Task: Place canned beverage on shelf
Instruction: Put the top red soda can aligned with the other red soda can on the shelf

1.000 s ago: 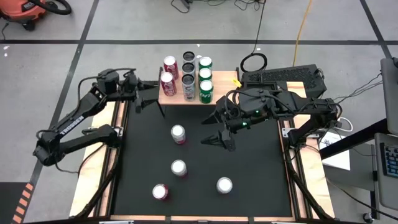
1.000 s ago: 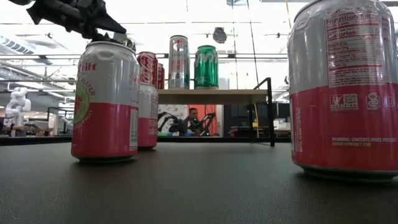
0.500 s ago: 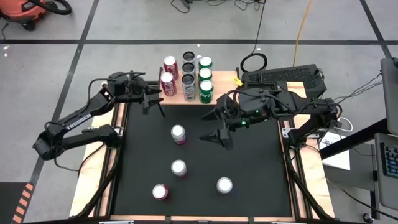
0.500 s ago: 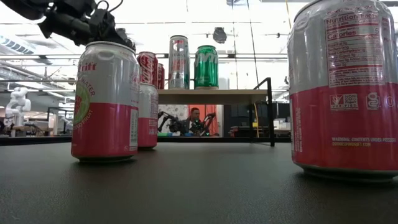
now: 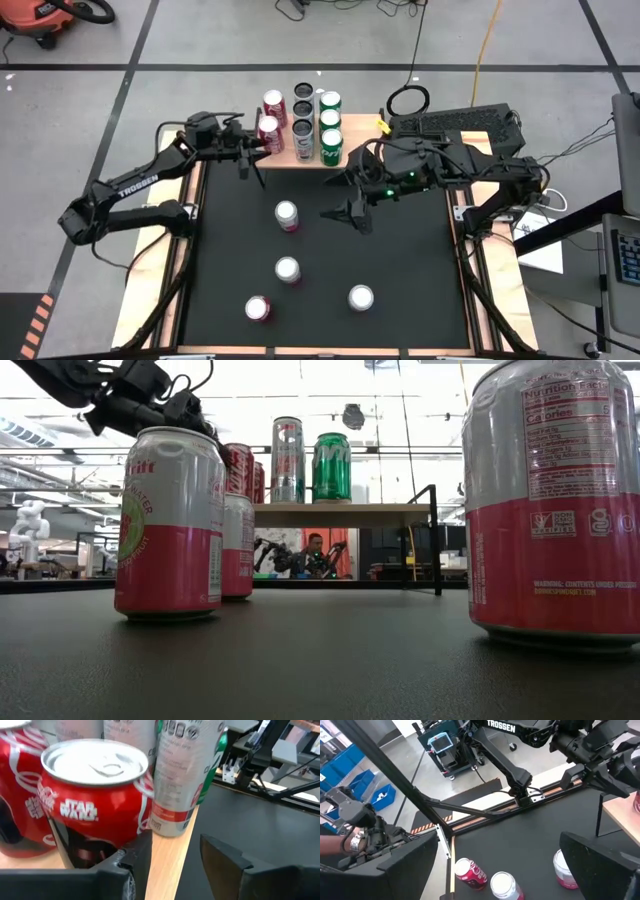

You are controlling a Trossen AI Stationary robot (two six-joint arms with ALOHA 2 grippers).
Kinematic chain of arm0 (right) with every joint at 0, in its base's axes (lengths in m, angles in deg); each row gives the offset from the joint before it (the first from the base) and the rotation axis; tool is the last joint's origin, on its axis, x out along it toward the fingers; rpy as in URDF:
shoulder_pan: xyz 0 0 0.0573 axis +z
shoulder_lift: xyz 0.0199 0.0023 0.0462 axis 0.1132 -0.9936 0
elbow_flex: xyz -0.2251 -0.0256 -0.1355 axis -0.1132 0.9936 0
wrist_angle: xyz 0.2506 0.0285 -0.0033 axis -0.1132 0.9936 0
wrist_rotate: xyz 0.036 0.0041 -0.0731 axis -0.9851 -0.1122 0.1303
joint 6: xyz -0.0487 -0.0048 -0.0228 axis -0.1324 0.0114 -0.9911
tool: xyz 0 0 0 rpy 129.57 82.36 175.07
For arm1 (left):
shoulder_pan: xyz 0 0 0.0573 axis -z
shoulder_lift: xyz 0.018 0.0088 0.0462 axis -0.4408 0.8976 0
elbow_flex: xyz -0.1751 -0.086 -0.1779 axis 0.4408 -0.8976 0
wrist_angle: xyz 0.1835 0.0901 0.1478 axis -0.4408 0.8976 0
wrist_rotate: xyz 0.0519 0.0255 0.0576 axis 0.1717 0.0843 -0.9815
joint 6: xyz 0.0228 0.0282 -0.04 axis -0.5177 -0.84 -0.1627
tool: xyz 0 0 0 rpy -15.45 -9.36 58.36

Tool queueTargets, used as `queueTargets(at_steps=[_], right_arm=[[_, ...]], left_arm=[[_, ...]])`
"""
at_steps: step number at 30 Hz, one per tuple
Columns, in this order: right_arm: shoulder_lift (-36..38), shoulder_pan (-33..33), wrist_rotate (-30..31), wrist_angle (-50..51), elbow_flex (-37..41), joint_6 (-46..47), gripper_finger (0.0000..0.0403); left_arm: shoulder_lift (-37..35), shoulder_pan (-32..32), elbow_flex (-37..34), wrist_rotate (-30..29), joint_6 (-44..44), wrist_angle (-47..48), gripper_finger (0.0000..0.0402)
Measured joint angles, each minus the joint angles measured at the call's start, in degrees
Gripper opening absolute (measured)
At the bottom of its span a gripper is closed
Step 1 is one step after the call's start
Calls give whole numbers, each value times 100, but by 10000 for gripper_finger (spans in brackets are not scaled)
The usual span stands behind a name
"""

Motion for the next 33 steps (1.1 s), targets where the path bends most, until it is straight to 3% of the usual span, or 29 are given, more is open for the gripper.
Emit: queueTargets(at_steps=[11,33], right_arm=[[0,-56,-2,0,0,-11,400],[0,-114,-2,0,0,-25,400]], left_arm=[[328,-2,0,-84,-50,-282,166],[329,-7,0,-496,-49,-153,166]])
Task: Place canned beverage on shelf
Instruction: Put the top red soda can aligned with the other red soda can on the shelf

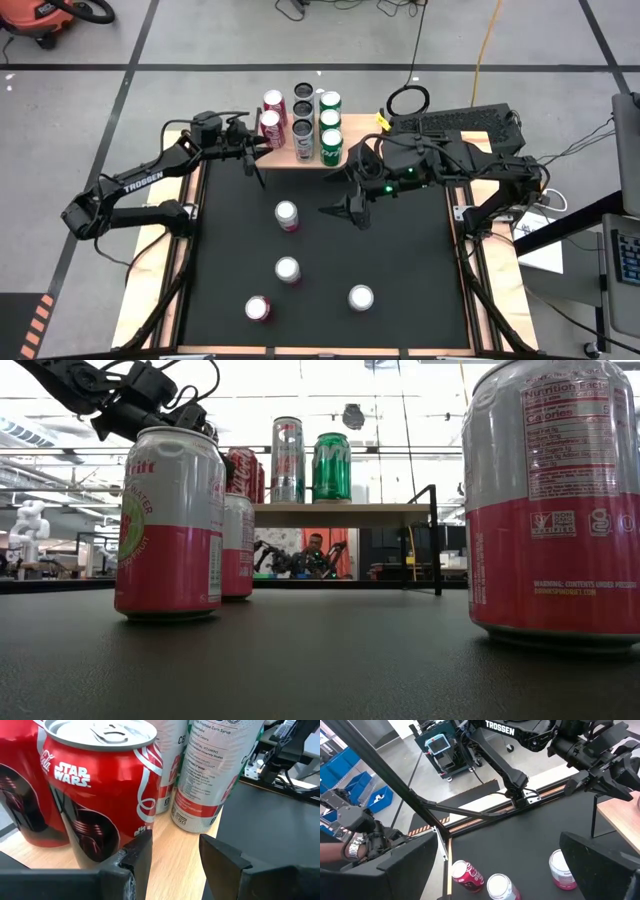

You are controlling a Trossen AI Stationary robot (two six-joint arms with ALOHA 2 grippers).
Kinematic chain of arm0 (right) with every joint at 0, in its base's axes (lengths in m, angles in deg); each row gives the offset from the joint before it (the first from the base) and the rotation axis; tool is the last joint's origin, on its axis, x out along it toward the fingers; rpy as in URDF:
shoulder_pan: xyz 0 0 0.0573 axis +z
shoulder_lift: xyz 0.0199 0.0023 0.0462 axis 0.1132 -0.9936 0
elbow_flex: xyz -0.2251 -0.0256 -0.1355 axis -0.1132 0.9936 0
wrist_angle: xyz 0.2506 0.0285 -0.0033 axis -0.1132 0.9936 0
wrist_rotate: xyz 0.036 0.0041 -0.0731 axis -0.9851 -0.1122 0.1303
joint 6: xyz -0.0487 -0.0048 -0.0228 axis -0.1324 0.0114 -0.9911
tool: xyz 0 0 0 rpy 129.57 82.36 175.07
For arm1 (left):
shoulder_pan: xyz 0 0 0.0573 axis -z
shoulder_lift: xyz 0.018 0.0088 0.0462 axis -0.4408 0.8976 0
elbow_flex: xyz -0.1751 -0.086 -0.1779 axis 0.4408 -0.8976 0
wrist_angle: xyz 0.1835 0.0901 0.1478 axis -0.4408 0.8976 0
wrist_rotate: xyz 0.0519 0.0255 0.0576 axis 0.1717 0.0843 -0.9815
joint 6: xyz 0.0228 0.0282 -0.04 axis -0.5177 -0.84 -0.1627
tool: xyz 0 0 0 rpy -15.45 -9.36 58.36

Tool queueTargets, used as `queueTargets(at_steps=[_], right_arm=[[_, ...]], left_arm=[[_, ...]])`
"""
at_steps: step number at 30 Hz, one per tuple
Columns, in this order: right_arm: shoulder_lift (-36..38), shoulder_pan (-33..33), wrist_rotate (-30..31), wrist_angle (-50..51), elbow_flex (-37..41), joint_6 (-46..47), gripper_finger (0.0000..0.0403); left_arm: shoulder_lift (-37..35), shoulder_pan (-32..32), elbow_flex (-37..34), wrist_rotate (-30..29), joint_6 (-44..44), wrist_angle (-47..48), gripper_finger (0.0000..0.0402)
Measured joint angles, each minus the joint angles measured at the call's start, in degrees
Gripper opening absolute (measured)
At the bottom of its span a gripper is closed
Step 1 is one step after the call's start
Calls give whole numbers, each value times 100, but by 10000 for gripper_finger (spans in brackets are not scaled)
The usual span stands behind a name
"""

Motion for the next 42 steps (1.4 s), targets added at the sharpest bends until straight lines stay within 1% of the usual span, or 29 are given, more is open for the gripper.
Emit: queueTargets(at_steps=[11,17,21,24,33,39,42], right_arm=[[0,0,-24,0,0,-9,400],[0,0,-24,-2,0,3,400],[0,0,-24,-1,0,6,400],[0,0,-24,-2,0,6,400],[0,0,-24,0,0,-122,400],[0,0,-24,-1,0,-153,400],[0,0,-24,-2,0,-160,400]], left_arm=[[0,4,0,-13,-115,-87,166],[0,4,0,-23,-18,-85,166],[0,4,0,181,190,-83,166],[0,4,0,201,78,-91,166],[0,4,2,128,-1,-136,166],[0,7,2,-155,-121,-133,166],[0,4,2,-199,-115,-152,166]])
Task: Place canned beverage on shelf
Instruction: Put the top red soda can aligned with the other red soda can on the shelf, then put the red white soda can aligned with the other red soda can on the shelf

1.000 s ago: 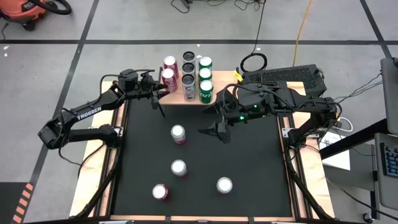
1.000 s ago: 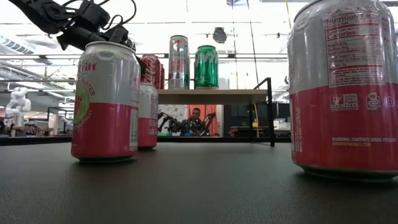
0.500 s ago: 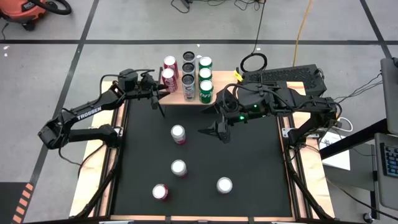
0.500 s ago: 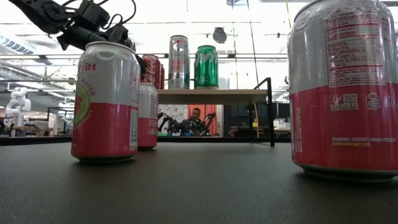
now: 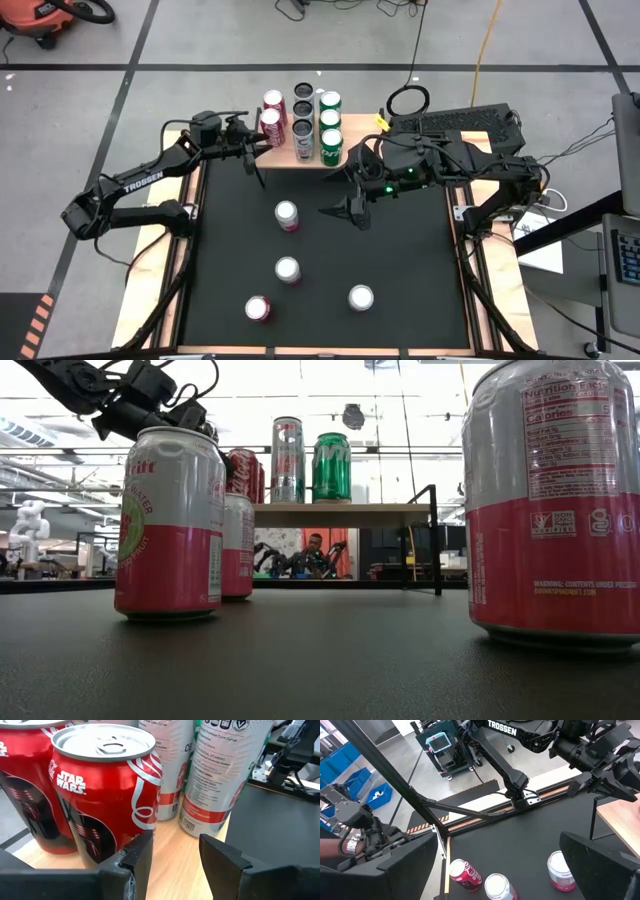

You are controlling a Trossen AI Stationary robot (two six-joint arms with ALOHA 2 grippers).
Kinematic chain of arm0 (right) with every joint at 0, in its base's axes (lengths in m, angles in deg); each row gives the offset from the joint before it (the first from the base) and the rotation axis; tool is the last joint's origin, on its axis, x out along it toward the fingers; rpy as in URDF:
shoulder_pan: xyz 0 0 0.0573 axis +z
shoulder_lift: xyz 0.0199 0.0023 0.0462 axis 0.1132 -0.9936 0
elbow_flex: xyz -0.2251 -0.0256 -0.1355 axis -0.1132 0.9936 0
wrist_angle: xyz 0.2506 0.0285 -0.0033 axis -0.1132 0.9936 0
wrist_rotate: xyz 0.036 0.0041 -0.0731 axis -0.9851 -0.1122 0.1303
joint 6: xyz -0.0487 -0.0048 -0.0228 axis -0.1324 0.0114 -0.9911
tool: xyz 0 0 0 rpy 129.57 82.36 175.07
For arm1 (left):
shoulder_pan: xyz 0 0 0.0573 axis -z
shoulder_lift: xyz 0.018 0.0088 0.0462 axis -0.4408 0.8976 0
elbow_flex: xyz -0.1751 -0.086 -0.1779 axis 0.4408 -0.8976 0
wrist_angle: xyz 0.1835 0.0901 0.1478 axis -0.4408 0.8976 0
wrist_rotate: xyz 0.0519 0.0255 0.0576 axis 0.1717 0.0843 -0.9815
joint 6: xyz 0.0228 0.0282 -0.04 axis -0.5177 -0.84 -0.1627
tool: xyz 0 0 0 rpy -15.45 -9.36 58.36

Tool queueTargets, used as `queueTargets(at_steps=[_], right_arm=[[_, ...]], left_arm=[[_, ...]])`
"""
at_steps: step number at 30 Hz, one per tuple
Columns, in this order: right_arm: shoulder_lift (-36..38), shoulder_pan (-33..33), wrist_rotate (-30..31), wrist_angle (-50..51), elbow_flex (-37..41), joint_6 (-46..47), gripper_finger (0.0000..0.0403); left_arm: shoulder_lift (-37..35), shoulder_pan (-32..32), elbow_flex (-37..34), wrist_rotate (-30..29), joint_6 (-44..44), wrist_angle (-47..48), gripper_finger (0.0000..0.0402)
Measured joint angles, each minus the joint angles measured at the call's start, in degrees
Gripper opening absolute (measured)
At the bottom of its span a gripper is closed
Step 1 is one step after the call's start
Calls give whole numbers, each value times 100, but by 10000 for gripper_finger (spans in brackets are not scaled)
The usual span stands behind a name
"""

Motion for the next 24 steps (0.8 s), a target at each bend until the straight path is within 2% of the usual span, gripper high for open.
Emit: queueTargets(at_steps=[11,24], right_arm=[[0,0,0,2,0,10,400],[0,0,0,2,0,20,400]], left_arm=[[0,200,0,339,244,-19,166],[0,299,0,-270,-7,-19,166]])
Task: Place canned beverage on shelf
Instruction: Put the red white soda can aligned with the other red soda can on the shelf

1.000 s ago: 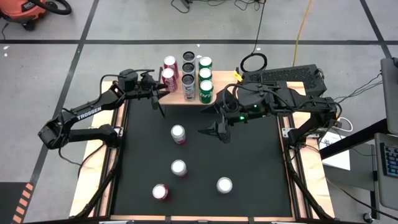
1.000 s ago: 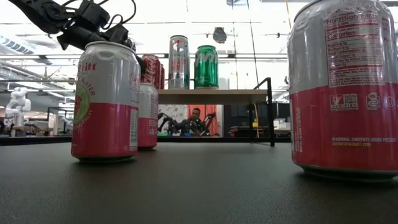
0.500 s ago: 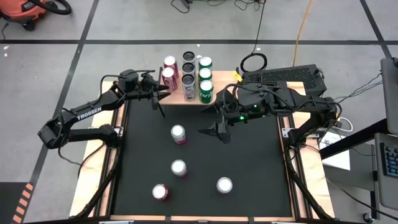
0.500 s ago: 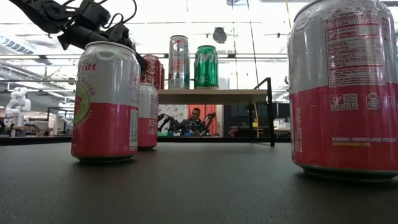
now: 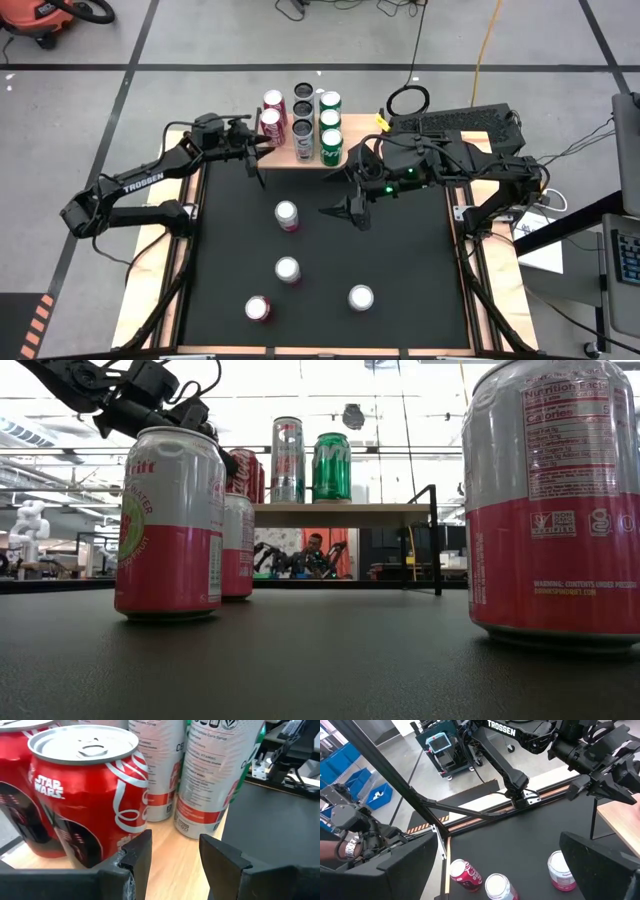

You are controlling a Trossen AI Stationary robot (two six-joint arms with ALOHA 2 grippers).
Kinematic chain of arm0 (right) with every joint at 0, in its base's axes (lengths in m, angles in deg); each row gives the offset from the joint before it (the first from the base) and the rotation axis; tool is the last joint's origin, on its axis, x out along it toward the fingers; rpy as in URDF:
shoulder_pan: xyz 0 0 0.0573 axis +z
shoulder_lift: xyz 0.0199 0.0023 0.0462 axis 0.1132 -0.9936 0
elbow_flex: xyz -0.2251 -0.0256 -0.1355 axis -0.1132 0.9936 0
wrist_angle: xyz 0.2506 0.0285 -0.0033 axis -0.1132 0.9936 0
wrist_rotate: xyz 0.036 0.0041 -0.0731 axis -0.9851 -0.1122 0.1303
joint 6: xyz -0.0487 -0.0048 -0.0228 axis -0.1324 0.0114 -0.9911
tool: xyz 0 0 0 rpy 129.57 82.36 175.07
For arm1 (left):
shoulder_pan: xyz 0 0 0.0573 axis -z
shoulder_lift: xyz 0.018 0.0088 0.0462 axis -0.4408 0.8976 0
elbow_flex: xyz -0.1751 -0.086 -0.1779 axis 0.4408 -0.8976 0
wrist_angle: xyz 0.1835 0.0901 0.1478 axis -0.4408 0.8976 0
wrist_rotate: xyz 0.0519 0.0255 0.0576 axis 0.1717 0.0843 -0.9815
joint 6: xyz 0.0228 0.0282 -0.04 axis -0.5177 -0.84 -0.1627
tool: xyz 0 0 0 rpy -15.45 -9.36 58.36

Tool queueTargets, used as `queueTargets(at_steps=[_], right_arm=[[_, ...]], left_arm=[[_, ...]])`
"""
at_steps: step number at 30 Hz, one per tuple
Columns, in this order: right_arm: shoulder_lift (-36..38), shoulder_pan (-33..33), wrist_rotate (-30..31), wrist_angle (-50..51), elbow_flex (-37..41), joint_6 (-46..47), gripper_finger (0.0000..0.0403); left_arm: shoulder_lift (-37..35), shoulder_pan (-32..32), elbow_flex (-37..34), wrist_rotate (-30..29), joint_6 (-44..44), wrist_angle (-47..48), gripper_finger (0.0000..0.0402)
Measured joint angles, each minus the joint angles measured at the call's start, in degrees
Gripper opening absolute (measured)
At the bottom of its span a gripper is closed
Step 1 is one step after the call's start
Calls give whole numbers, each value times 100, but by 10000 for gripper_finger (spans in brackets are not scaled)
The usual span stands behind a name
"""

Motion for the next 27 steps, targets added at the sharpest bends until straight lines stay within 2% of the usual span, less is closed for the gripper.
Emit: queueTargets(at_steps=[8,13,19,27], right_arm=[[0,12,0,-1,0,68,400],[0,15,-4,2,0,213,400],[0,43,-7,180,0,377,400],[-2,338,-9,944,-2,700,400]], left_arm=[[-2,67,0,335,299,-74,166],[-335,296,59,477,779,-118,166],[-1124,867,170,29,1164,110,166],[-2080,2166,464,-584,1292,1648,166]])
